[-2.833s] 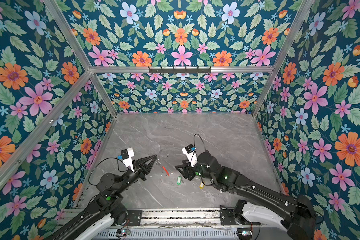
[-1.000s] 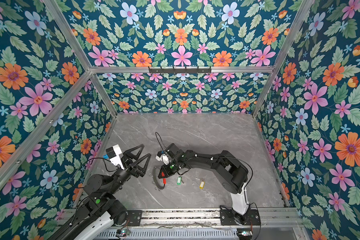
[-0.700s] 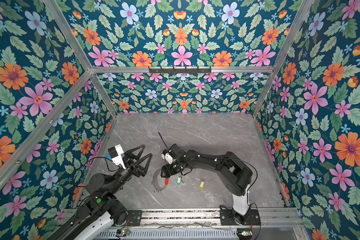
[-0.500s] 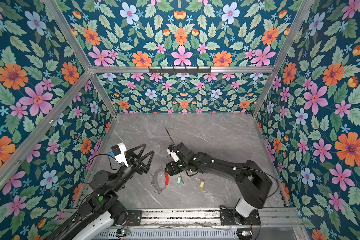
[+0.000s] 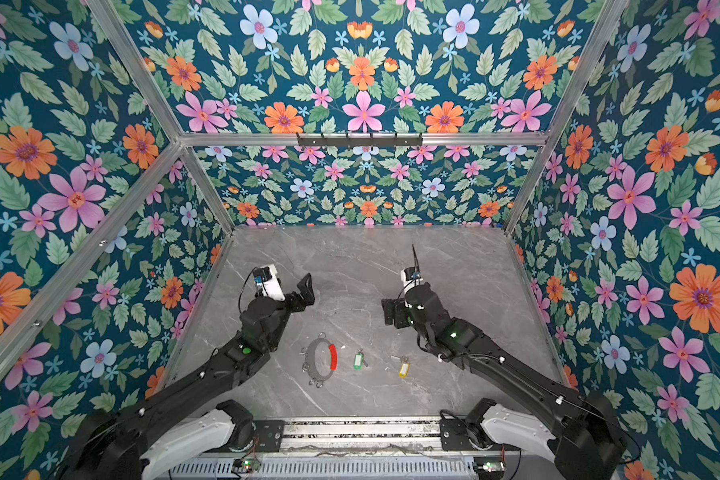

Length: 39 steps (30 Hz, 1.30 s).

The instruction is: Remove the keys from the keyring

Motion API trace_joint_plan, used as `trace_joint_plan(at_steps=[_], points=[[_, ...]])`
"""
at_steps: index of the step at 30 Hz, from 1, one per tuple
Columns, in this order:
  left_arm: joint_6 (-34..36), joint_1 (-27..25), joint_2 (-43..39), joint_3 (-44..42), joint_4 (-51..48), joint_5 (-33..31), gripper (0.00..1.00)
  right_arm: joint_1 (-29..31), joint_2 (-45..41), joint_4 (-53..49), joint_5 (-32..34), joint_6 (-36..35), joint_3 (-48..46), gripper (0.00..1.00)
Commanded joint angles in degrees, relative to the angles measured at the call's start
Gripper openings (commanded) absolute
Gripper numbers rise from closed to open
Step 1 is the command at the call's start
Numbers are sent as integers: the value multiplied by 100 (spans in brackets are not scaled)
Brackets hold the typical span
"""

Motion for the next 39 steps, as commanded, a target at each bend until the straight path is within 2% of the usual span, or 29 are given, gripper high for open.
trace_joint_plan(at_steps=[1,5,7,9,11,13,16,20,22,25,27,28,30,31,33,35,37,39], points=[[213,468,516,123,519,-318,100,-193,-486,467,748,-213,-380,99],[698,1146,1263,441,433,-453,100,-715,-864,190,975,-36,-473,99],[730,1517,1369,452,461,-654,100,-1089,-890,142,913,110,-483,99],[969,1779,1338,206,960,-716,100,-1358,-815,88,812,172,-467,99],[1363,1938,1402,10,1311,-781,100,-1462,-691,-16,817,218,-398,99],[1737,2084,1646,23,1167,-895,100,-1479,-534,-63,914,141,-363,99],[1915,2277,1972,-98,1196,-894,100,-1481,-333,-87,956,40,-326,99],[1940,2477,2200,-790,2530,-431,100,-1549,-301,95,998,63,-412,99],[2237,2487,2485,-1056,3479,-236,100,-1642,-306,142,1094,84,-430,99],[2334,2574,2886,-1185,4158,249,100,-1971,-338,231,1098,179,-531,99],[2125,2788,2875,-1008,3621,687,100,-2206,-450,512,901,186,-746,99],[2053,2926,2873,-1018,3667,999,100,-2290,-513,740,769,94,-894,99],[2147,3067,2998,-1190,4015,1630,100,-2337,-612,1121,657,-223,-1097,99],[2299,3050,3196,-1283,4563,1749,100,-2342,-638,1278,536,-380,-1183,99],[2222,3049,3031,-1219,4048,1772,100,-2368,-617,1600,381,-648,-1307,99],[2306,3050,3179,-1281,4521,1748,100,-2439,-478,1845,421,-1013,-1375,99],[2283,3050,3089,-1262,4250,1757,100,-2655,-299,1952,531,-1156,-1405,99],[2315,3041,3146,-1305,4476,1718,100,-2983,-185,2044,333,-1204,-1448,99]])
